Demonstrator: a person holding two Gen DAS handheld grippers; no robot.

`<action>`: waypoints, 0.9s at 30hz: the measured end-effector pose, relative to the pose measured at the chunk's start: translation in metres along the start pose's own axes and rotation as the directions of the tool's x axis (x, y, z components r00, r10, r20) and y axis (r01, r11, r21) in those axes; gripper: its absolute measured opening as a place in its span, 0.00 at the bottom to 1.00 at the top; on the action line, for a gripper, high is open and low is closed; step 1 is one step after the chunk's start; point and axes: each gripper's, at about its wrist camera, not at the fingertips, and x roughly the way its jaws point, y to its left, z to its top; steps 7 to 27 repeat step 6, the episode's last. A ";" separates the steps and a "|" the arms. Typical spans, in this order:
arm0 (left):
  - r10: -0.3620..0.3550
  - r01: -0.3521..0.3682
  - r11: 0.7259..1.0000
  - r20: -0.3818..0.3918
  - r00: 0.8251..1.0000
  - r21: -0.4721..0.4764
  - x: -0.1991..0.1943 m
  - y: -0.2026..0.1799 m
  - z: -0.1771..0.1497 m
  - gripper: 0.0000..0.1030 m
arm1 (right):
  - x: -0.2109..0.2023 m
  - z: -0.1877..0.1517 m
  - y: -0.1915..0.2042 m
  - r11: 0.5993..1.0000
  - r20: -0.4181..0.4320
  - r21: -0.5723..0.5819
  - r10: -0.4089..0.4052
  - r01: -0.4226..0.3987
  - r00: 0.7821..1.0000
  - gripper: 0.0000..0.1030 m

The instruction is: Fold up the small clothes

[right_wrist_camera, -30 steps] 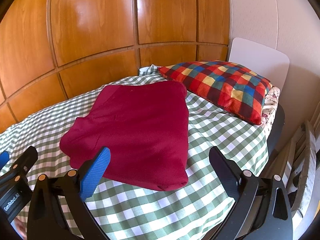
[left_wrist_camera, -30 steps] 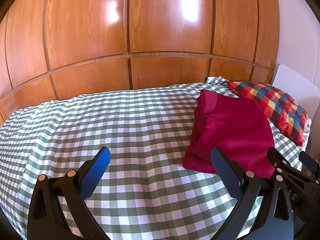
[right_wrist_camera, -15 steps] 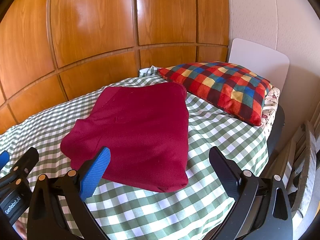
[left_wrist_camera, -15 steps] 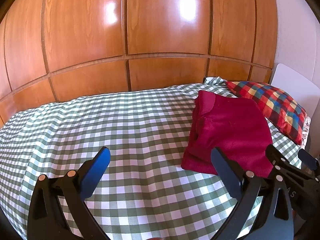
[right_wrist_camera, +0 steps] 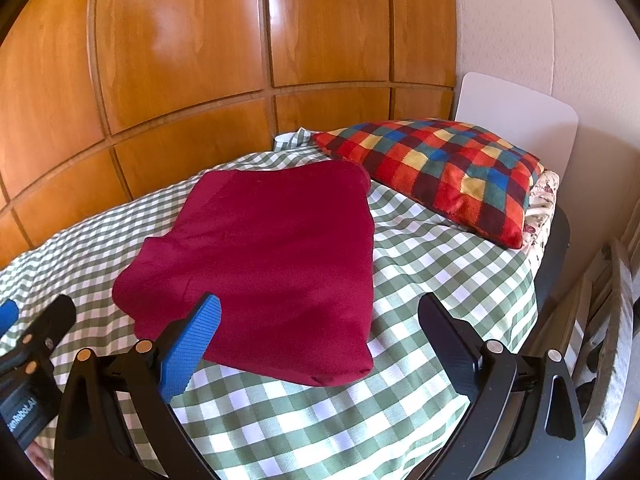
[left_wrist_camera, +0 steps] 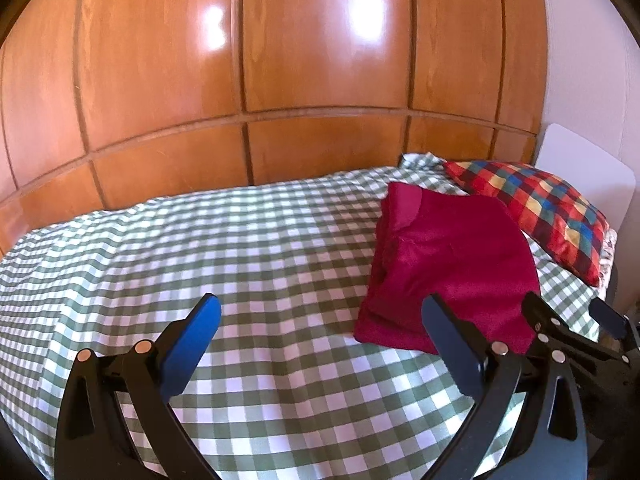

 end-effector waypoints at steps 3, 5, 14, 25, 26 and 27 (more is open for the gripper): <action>0.001 -0.001 1.000 -0.016 1.000 -0.001 0.004 -0.001 -0.001 0.97 | 0.001 0.000 0.000 1.000 0.000 -0.003 -0.004 0.004 1.000 0.95; -0.012 0.012 1.000 -0.027 1.000 -0.012 0.007 0.000 -0.002 0.97 | 0.001 0.001 0.000 1.000 -0.001 -0.004 -0.005 0.005 1.000 0.95; -0.016 0.015 1.000 -0.035 0.999 -0.015 0.009 0.000 -0.003 0.97 | 0.001 0.000 0.000 1.000 -0.001 -0.003 -0.006 0.006 1.000 0.95; -0.016 0.015 1.000 -0.035 0.999 -0.015 0.009 0.000 -0.003 0.97 | 0.001 0.000 0.000 1.000 -0.001 -0.003 -0.006 0.006 1.000 0.95; -0.016 0.015 1.000 -0.035 0.999 -0.015 0.009 0.000 -0.003 0.97 | 0.001 0.000 0.000 1.000 -0.001 -0.003 -0.006 0.006 1.000 0.95; -0.016 0.015 1.000 -0.035 0.999 -0.015 0.009 0.000 -0.003 0.97 | 0.001 0.000 0.000 1.000 -0.001 -0.003 -0.006 0.006 1.000 0.95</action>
